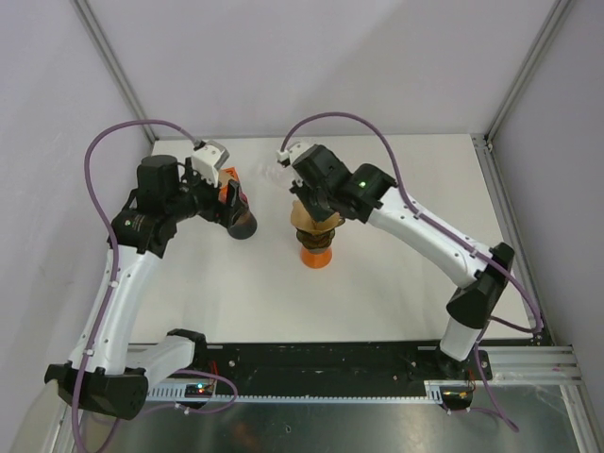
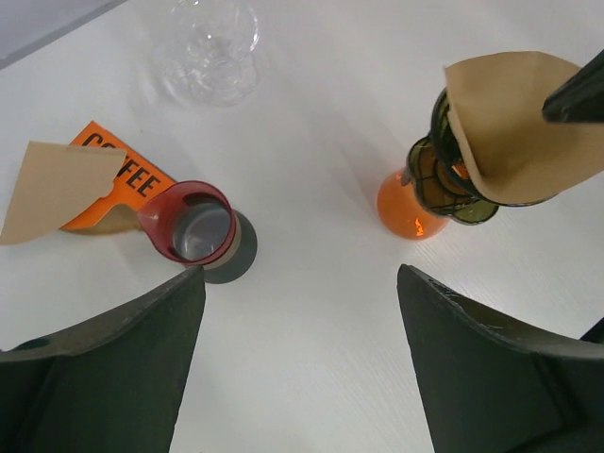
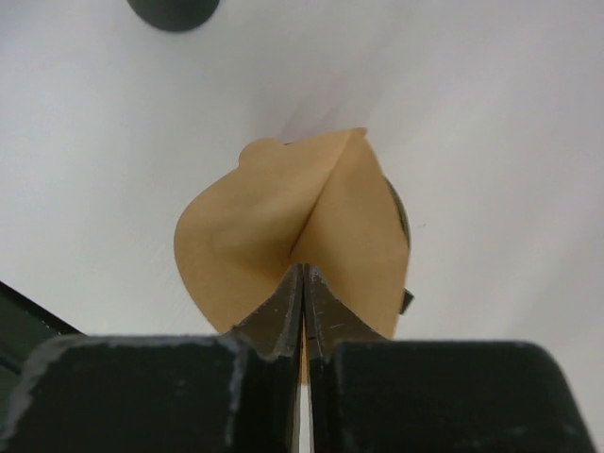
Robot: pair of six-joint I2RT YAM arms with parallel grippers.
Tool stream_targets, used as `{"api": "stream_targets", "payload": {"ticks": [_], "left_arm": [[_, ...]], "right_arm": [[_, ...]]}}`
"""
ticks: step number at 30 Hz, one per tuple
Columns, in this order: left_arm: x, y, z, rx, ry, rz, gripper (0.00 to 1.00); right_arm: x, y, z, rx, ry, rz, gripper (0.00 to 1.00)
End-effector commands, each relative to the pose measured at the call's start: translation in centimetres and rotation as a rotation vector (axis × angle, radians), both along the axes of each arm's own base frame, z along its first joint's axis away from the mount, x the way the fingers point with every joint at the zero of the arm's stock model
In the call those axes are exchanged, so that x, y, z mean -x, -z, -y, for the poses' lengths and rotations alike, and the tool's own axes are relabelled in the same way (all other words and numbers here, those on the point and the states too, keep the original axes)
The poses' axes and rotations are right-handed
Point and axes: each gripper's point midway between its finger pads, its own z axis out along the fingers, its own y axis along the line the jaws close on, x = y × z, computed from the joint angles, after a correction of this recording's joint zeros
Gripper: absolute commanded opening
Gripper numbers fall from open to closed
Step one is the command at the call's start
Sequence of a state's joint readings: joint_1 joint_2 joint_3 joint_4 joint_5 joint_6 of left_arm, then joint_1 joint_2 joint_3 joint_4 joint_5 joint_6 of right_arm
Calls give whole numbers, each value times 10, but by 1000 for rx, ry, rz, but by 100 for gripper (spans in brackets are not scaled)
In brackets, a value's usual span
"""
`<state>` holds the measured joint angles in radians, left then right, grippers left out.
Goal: Place the coffee filter in the dripper
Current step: Place the coffee filter in the coffee dripper.
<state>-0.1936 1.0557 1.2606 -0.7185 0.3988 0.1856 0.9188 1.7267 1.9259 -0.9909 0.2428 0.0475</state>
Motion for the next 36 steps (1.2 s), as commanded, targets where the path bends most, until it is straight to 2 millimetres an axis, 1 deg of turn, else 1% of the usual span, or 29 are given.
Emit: {"api": "stream_targets", "payload": {"ticks": [1,5,12,15,19,23,25,27,31,36], "left_arm": [[-8,-8,-9,9,-31,48,87],[-9,-6,-13,16,-38,41,87],[-10,-5,-14,26,-37,34,88],[-10,-4,-15,27,-41,32,88],[-9,-4,-14,28,-37,33,88],[-9,-4,-14,31,-34,32,88],[-9,-3,-14,33,-30,31,87],[-8,-4,-13,35,-29,31,87],[-8,-5,-13,37,-29,33,87],[-8,-5,-13,38,-27,34,88]], "right_arm": [[-4,37,-9,46,-46,-81,0],[-5,59,-10,88,-50,-126,0],[-8,88,-18,88,-77,-203,0],[-9,95,-19,97,-80,-221,0],[-9,97,-18,99,-78,-228,0],[-9,91,-16,98,-74,-221,0],[-10,82,-17,87,-76,-208,0],[-11,69,-20,69,-82,-182,0],[-13,47,-19,60,-72,-128,13],[-14,31,-15,51,-59,-98,25]]}}
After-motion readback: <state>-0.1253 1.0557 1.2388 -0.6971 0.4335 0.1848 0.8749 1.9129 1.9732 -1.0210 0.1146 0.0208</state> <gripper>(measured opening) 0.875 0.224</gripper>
